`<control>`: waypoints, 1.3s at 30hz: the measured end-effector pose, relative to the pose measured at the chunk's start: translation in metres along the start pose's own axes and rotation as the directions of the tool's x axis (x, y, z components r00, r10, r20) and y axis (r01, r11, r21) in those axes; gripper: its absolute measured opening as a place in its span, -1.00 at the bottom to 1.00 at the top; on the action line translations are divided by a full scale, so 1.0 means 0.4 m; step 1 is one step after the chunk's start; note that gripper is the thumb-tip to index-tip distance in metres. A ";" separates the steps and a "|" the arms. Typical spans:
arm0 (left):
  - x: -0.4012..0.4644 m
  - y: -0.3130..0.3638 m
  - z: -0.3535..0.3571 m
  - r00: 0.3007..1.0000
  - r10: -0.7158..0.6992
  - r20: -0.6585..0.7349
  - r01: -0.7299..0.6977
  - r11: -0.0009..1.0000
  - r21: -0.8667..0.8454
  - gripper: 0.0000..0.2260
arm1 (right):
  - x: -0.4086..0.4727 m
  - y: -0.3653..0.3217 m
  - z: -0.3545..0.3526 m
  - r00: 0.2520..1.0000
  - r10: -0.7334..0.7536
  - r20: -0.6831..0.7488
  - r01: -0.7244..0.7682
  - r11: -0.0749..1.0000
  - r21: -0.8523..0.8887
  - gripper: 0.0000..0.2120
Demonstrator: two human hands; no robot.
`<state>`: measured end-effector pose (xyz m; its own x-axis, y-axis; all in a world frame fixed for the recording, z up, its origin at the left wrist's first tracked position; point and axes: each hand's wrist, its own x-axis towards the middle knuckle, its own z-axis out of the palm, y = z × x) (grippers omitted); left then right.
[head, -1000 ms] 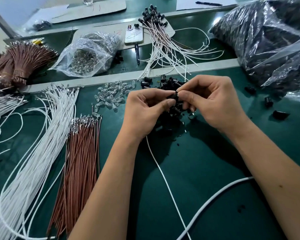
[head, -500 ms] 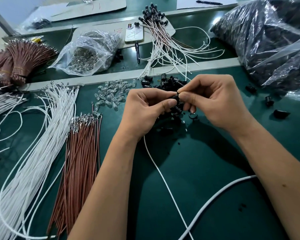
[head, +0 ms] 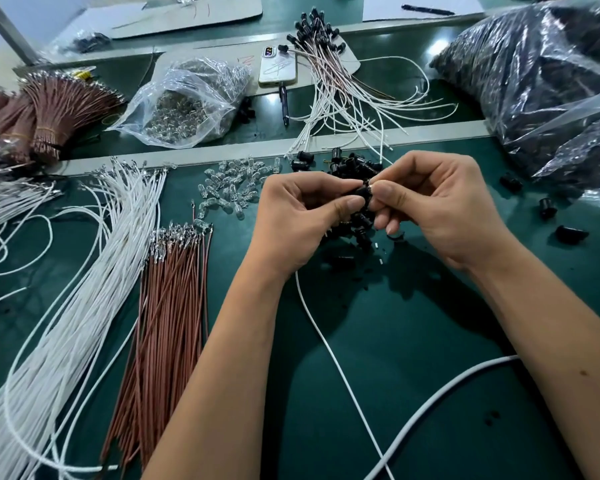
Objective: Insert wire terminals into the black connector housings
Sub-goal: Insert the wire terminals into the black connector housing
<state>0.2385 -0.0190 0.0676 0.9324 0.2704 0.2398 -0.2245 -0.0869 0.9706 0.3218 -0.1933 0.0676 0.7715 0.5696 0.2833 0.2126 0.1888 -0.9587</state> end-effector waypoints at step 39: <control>0.000 0.003 0.013 0.992 0.043 -0.115 -0.041 0.999 0.022 -0.84 | 0.005 0.002 0.008 0.998 0.000 -0.067 0.000 1.000 0.000 -0.83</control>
<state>0.2395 -0.0240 0.0686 0.8831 0.3747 0.2824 -0.2563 -0.1187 0.9593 0.3215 -0.1897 0.0675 0.8099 0.5150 0.2808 0.2126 0.1885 -0.9588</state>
